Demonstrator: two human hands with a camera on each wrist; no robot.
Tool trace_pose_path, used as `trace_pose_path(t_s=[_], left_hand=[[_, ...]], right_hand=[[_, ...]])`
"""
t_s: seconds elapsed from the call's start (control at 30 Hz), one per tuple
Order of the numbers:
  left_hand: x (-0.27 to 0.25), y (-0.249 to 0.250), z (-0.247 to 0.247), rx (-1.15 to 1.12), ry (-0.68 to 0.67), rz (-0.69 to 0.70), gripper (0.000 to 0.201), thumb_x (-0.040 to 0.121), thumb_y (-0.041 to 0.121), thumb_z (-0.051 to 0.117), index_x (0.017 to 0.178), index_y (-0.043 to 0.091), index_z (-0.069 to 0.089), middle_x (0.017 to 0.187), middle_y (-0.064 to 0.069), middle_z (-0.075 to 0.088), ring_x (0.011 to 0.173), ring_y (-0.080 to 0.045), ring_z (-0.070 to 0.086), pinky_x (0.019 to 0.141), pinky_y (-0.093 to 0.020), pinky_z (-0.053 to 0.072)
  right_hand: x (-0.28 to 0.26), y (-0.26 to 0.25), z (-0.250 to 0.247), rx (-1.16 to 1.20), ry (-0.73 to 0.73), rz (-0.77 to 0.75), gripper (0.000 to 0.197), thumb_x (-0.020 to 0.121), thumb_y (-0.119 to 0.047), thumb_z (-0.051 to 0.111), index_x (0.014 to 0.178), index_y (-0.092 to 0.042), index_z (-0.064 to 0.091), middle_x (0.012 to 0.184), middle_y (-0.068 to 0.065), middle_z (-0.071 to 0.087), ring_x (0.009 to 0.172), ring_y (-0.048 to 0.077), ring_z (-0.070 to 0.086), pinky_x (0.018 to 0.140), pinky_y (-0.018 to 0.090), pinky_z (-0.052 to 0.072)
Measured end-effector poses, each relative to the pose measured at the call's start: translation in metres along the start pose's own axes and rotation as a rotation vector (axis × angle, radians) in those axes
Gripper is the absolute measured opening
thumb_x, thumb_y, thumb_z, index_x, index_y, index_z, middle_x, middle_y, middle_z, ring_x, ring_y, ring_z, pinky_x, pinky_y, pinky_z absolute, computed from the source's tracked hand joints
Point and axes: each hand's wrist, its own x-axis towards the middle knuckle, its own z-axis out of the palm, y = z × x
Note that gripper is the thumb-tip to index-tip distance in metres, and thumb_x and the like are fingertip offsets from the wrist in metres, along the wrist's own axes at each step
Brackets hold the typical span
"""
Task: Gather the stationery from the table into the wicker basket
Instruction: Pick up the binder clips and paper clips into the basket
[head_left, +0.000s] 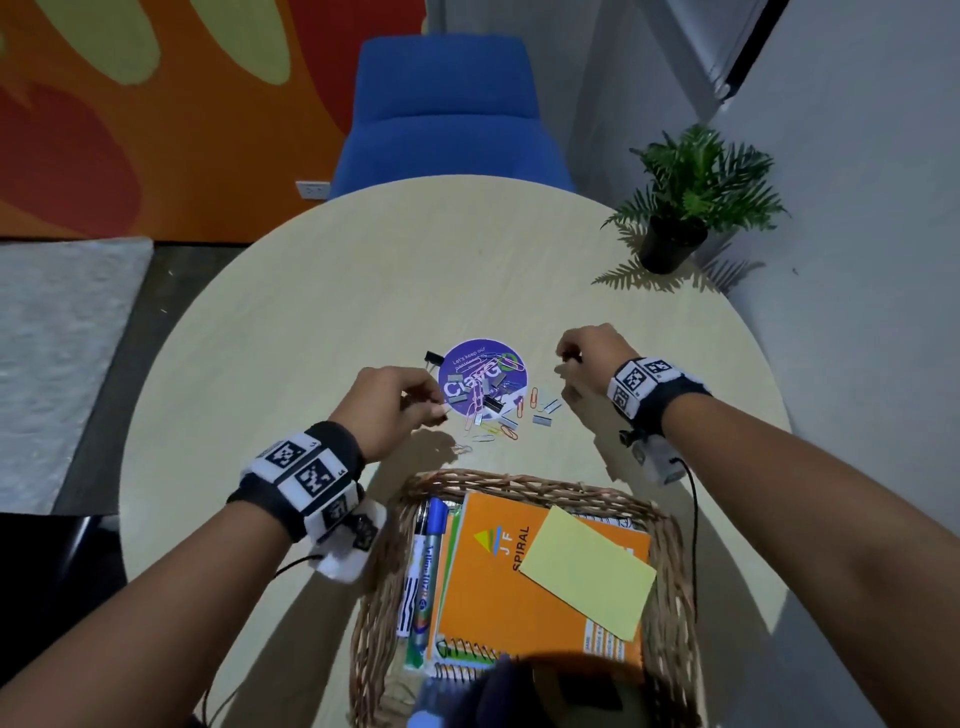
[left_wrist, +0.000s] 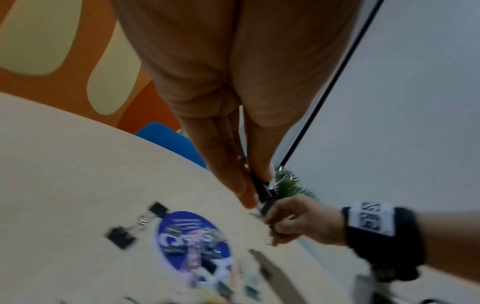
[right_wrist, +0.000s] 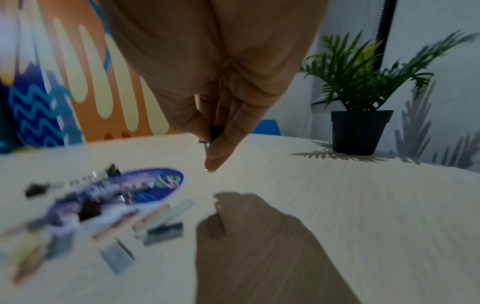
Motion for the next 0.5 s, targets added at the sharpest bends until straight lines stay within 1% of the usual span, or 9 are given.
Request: trace_pose_path(t_s=[0.07, 0.13, 0.17, 0.2, 0.27, 0.33, 0.37, 0.43, 0.5], left_hand=[[-0.017, 0.021, 0.009, -0.081, -0.075, 0.024, 0.007, 0.087, 0.010, 0.064, 0.087, 0.013, 0.070, 0.078, -0.003, 0.073, 0.066, -0.010, 0.070, 0.067, -0.016, 0.055], [-0.033, 0.034, 0.023, -0.074, -0.140, 0.053, 0.011, 0.089, 0.012, 0.061, 0.092, 0.014, 0.071, 0.080, -0.001, 0.073, 0.067, -0.006, 0.069, 0.070, -0.016, 0.054], [-0.040, 0.037, 0.031, -0.058, -0.161, 0.063, 0.013, 0.090, 0.013, 0.059, 0.094, 0.015, 0.072, 0.081, -0.001, 0.074, 0.068, -0.005, 0.069, 0.072, -0.016, 0.054], [-0.047, 0.040, 0.039, -0.049, -0.180, 0.064, 0.014, 0.091, 0.014, 0.058, 0.095, 0.015, 0.072, 0.082, -0.002, 0.074, 0.070, -0.004, 0.068, 0.073, -0.016, 0.054], [-0.059, 0.042, 0.053, -0.045, -0.203, 0.053, 0.016, 0.091, 0.016, 0.058, 0.096, 0.018, 0.072, 0.082, 0.000, 0.075, 0.071, -0.004, 0.068, 0.073, -0.015, 0.053], [-0.069, 0.042, 0.065, -0.016, -0.248, 0.051, 0.017, 0.091, 0.018, 0.057, 0.099, 0.020, 0.072, 0.089, 0.002, 0.075, 0.079, -0.006, 0.069, 0.073, -0.008, 0.048], [-0.074, 0.042, 0.069, 0.026, -0.292, 0.063, 0.019, 0.092, 0.020, 0.057, 0.104, 0.020, 0.071, 0.097, 0.002, 0.074, 0.088, -0.008, 0.068, 0.077, -0.007, 0.045], [-0.082, 0.040, 0.073, 0.148, -0.367, 0.091, 0.026, 0.093, 0.026, 0.055, 0.116, 0.022, 0.066, 0.114, 0.004, 0.070, 0.106, -0.010, 0.063, 0.091, -0.018, 0.044], [-0.083, 0.036, 0.065, 0.195, -0.310, 0.082, 0.029, 0.093, 0.030, 0.053, 0.119, 0.022, 0.064, 0.119, 0.004, 0.068, 0.111, -0.012, 0.061, 0.097, -0.026, 0.044]], right_hand=[[-0.015, 0.001, -0.010, 0.133, 0.090, -0.006, 0.019, 0.084, -0.003, 0.061, 0.099, -0.009, 0.071, 0.098, 0.012, 0.070, 0.079, 0.025, 0.063, 0.078, 0.028, 0.051], [-0.040, -0.004, -0.019, 0.295, 0.090, -0.037, 0.019, 0.086, 0.001, 0.059, 0.097, -0.007, 0.071, 0.089, 0.009, 0.068, 0.073, 0.021, 0.063, 0.077, 0.029, 0.055], [-0.056, -0.008, -0.023, 0.393, 0.032, -0.052, 0.019, 0.088, 0.003, 0.058, 0.098, -0.007, 0.070, 0.086, 0.008, 0.067, 0.068, 0.019, 0.066, 0.072, 0.028, 0.057], [-0.071, -0.011, -0.025, 0.476, -0.055, -0.065, 0.018, 0.089, 0.005, 0.058, 0.099, -0.007, 0.068, 0.085, 0.009, 0.067, 0.064, 0.015, 0.067, 0.065, 0.023, 0.057], [-0.099, -0.015, -0.026, 0.523, -0.201, -0.105, 0.017, 0.090, 0.005, 0.060, 0.102, -0.006, 0.066, 0.081, 0.008, 0.069, 0.060, 0.009, 0.068, 0.056, 0.016, 0.053], [-0.120, -0.015, -0.023, 0.500, -0.253, -0.129, 0.015, 0.089, 0.005, 0.061, 0.097, -0.006, 0.067, 0.078, 0.007, 0.070, 0.060, 0.005, 0.067, 0.060, 0.019, 0.053], [-0.128, -0.013, -0.022, 0.497, -0.264, -0.135, 0.015, 0.088, 0.005, 0.061, 0.094, -0.007, 0.068, 0.078, 0.007, 0.071, 0.060, 0.004, 0.068, 0.065, 0.022, 0.056], [-0.144, -0.010, -0.019, 0.510, -0.281, -0.149, 0.014, 0.088, 0.004, 0.061, 0.092, -0.007, 0.069, 0.078, 0.007, 0.073, 0.065, 0.009, 0.070, 0.073, 0.026, 0.058], [-0.156, -0.007, -0.016, 0.538, -0.303, -0.163, 0.014, 0.089, 0.002, 0.061, 0.096, -0.005, 0.071, 0.075, 0.006, 0.072, 0.067, 0.012, 0.069, 0.072, 0.024, 0.057]])
